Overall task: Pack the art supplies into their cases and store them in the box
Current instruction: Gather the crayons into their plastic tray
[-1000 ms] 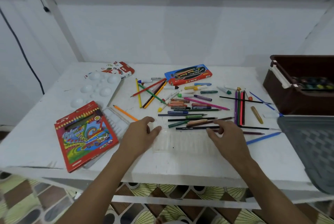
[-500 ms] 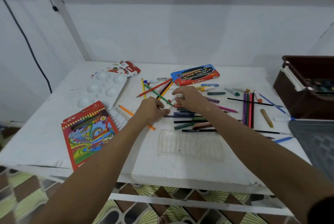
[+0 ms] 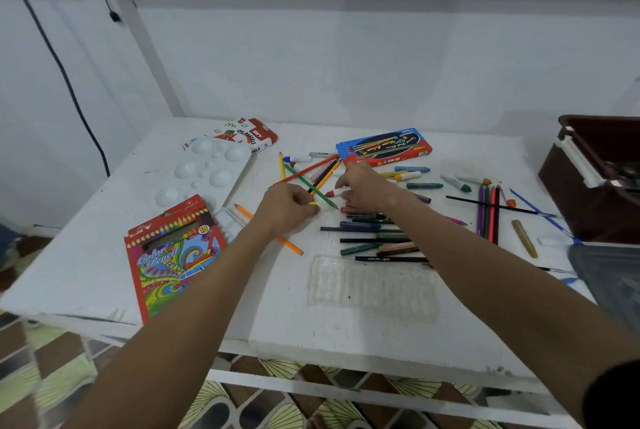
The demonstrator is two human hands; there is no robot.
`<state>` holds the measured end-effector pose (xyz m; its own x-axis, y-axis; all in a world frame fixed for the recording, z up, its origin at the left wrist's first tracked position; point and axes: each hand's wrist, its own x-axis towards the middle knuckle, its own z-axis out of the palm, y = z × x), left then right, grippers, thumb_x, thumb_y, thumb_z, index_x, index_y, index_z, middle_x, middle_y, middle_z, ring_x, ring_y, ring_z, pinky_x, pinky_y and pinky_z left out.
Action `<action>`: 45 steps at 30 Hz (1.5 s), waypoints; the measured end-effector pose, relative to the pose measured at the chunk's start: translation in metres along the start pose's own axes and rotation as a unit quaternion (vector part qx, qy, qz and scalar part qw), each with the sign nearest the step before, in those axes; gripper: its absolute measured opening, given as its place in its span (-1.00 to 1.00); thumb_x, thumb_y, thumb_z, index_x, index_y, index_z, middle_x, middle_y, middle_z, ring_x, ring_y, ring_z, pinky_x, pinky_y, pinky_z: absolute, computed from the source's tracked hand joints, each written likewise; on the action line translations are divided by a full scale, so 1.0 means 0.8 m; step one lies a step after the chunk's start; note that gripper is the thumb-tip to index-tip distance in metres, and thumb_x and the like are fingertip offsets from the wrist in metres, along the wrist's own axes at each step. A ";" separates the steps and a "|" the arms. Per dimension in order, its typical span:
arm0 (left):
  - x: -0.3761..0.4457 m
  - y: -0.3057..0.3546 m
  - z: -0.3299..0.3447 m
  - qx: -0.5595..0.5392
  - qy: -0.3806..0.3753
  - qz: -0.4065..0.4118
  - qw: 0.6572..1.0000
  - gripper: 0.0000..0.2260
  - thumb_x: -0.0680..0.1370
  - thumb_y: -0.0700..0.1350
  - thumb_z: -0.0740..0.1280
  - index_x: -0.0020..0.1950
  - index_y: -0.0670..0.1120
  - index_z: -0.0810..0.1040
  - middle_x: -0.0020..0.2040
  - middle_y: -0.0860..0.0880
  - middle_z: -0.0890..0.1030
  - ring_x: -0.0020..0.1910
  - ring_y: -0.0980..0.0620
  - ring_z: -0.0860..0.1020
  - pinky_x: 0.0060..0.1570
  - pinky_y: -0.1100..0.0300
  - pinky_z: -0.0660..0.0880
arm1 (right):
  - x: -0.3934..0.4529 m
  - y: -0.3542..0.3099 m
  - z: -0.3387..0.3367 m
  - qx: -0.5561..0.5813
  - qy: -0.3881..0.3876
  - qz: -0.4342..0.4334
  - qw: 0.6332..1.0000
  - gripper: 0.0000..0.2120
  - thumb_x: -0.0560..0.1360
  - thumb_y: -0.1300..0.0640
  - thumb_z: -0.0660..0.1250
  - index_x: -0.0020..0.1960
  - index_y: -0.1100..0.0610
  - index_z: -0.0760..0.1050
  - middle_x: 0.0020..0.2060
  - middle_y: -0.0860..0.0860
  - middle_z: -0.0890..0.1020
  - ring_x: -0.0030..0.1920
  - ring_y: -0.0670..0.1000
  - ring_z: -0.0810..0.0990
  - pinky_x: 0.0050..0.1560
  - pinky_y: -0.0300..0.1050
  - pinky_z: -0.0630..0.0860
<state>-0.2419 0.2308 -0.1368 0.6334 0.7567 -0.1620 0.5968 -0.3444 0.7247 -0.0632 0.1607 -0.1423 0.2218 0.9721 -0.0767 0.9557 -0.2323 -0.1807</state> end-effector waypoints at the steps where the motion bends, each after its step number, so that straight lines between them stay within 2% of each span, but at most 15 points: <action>1: -0.002 0.001 -0.005 -0.042 0.004 -0.010 0.999 -0.83 0.46 -0.07 0.46 -0.03 -0.12 0.62 -0.18 -0.04 0.65 -0.25 0.03 0.59 -0.18 0.15 0.59 | -0.002 0.000 -0.004 0.005 0.005 0.005 1.000 -0.69 0.54 0.10 0.30 0.27 0.10 0.51 0.19 0.12 0.47 0.25 0.11 0.35 0.25 -0.02 0.35; 3: -0.009 0.005 -0.016 -0.122 0.019 -0.019 0.992 -0.84 0.45 -0.13 0.47 -0.02 -0.16 0.62 -0.20 -0.10 0.67 -0.26 0.00 0.62 -0.14 0.06 0.63 | -0.012 -0.002 -0.015 0.048 0.022 0.023 0.998 -0.68 0.54 0.11 0.30 0.27 0.14 0.51 0.19 0.12 0.51 0.20 0.06 0.41 0.21 -0.09 0.37; 6: -0.028 0.011 -0.029 -0.187 0.034 -0.013 0.982 -0.87 0.46 -0.19 0.45 -0.02 -0.17 0.62 -0.19 -0.14 0.68 -0.24 -0.02 0.63 -0.11 0.03 0.62 | -0.046 -0.016 -0.039 0.146 0.038 0.054 0.987 -0.67 0.54 0.12 0.31 0.27 0.20 0.51 0.12 0.09 0.58 -0.03 -0.07 0.46 -0.01 -0.23 0.35; 9: -0.056 0.012 -0.033 -0.201 0.024 0.000 0.979 -0.96 0.49 -0.17 0.42 -0.08 -0.05 0.62 -0.23 -0.09 0.68 -0.25 -0.01 0.64 -0.11 0.04 0.62 | -0.092 -0.036 -0.049 0.221 0.028 0.078 0.972 -0.68 0.52 0.05 0.34 0.23 0.15 0.54 0.03 0.03 0.61 -0.12 -0.10 0.49 -0.07 -0.26 0.37; 11: -0.074 0.009 -0.029 -0.191 0.003 0.007 0.982 -0.93 0.48 -0.15 0.44 -0.05 -0.07 0.62 -0.27 -0.10 0.68 -0.28 -0.02 0.64 -0.12 0.04 0.63 | -0.120 -0.049 -0.044 0.260 0.006 0.088 0.962 -0.66 0.49 0.02 0.37 0.22 0.13 0.56 -0.03 -0.02 0.63 -0.16 -0.13 0.54 -0.13 -0.32 0.41; 13: -0.090 0.005 -0.024 -0.168 -0.028 0.005 0.985 -0.82 0.46 -0.10 0.46 0.03 -0.11 0.61 -0.30 -0.12 0.68 -0.30 -0.07 0.65 -0.17 0.04 0.64 | -0.141 -0.063 -0.035 0.291 -0.032 0.102 0.951 -0.61 0.47 0.02 0.39 0.27 0.11 0.52 0.00 -0.07 0.64 -0.08 -0.13 0.60 -0.06 -0.34 0.47; 16: -0.105 -0.001 -0.011 -0.137 -0.071 -0.002 0.988 -0.79 0.46 -0.06 0.46 0.03 -0.09 0.57 -0.35 -0.11 0.67 -0.39 -0.07 0.62 -0.27 0.09 0.62 | -0.164 -0.082 -0.021 0.369 -0.069 0.120 0.919 -0.60 0.48 0.11 0.39 0.30 0.08 0.46 -0.20 -0.01 0.67 -0.24 -0.10 0.64 -0.23 -0.27 0.57; 19: -0.110 -0.006 0.001 -0.098 -0.080 -0.002 0.992 -0.78 0.46 -0.03 0.46 0.02 -0.10 0.58 -0.38 -0.08 0.66 -0.42 -0.01 0.62 -0.27 0.10 0.62 | -0.174 -0.095 -0.007 0.397 -0.060 0.144 0.905 -0.59 0.47 0.13 0.41 0.30 0.04 0.46 -0.24 0.01 0.67 -0.30 -0.09 0.64 -0.26 -0.24 0.59; 23: -0.110 -0.010 0.007 -0.029 -0.077 0.016 0.996 -0.75 0.46 0.01 0.45 0.08 -0.07 0.60 -0.39 -0.01 0.65 -0.47 0.09 0.59 -0.33 0.18 0.58 | -0.177 -0.104 0.009 0.426 -0.036 0.171 0.888 -0.60 0.46 0.15 0.43 0.27 0.11 0.47 -0.29 0.06 0.68 -0.35 -0.07 0.64 -0.29 -0.23 0.60; 27: -0.106 -0.015 0.011 0.023 -0.084 0.035 0.996 -0.69 0.46 0.06 0.43 0.13 -0.05 0.62 -0.37 0.08 0.59 -0.47 0.18 0.53 -0.39 0.30 0.42 | -0.179 -0.109 0.020 0.442 -0.012 0.194 0.876 -0.64 0.46 0.14 0.43 0.22 0.16 0.49 -0.31 0.10 0.68 -0.36 -0.02 0.65 -0.28 -0.16 0.61; 31: -0.105 -0.021 0.013 0.023 -0.086 0.048 0.995 -0.65 0.47 0.12 0.40 0.18 -0.03 0.60 -0.33 0.09 0.57 -0.38 0.15 0.52 -0.32 0.29 0.40 | -0.184 -0.111 0.027 0.423 -0.002 0.183 0.887 -0.67 0.49 0.07 0.39 0.21 0.13 0.49 -0.31 0.05 0.68 -0.38 -0.07 0.64 -0.32 -0.26 0.57; 35: -0.105 -0.032 0.010 0.027 -0.095 0.062 0.993 -0.67 0.48 0.08 0.40 0.19 -0.03 0.59 -0.28 0.07 0.60 -0.36 0.13 0.54 -0.26 0.24 0.48 | -0.185 -0.107 0.033 0.378 0.012 0.161 0.912 -0.75 0.51 0.11 0.35 0.18 0.08 0.54 -0.24 0.01 0.65 -0.32 -0.08 0.60 -0.23 -0.25 0.56; 40: -0.105 -0.040 0.012 0.023 -0.103 0.056 0.993 -0.65 0.43 0.12 0.45 0.16 0.04 0.59 -0.21 0.06 0.63 -0.32 0.14 0.56 -0.30 0.31 0.43 | -0.189 -0.109 0.039 0.319 0.026 0.119 0.940 -0.74 0.52 0.14 0.34 0.20 0.04 0.54 -0.14 -0.04 0.61 -0.24 -0.17 0.52 -0.27 -0.49 0.34; 43: -0.105 -0.040 0.017 0.027 -0.098 0.054 0.993 -0.66 0.41 0.13 0.47 0.14 0.08 0.57 -0.22 0.06 0.62 -0.35 0.15 0.55 -0.32 0.31 0.42 | -0.190 -0.111 0.041 0.294 0.036 0.107 0.949 -0.74 0.53 0.13 0.32 0.21 0.07 0.54 -0.11 -0.02 0.61 -0.21 -0.15 0.50 -0.22 -0.48 0.35; 45: -0.106 -0.041 0.020 0.033 -0.091 0.053 0.994 -0.67 0.40 0.11 0.47 0.12 0.08 0.57 -0.24 0.06 0.62 -0.37 0.15 0.55 -0.33 0.31 0.44 | -0.190 -0.111 0.044 0.256 0.036 0.093 0.962 -0.73 0.54 0.10 0.29 0.23 0.09 0.53 -0.06 0.01 0.61 -0.10 -0.07 0.49 -0.08 -0.32 0.41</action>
<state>-0.3069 0.1692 -0.1573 0.7700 0.6028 -0.2092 0.5486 -0.4579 0.6995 -0.1887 0.0328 -0.1488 0.4104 0.9074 -0.0906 0.6816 -0.3712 -0.6306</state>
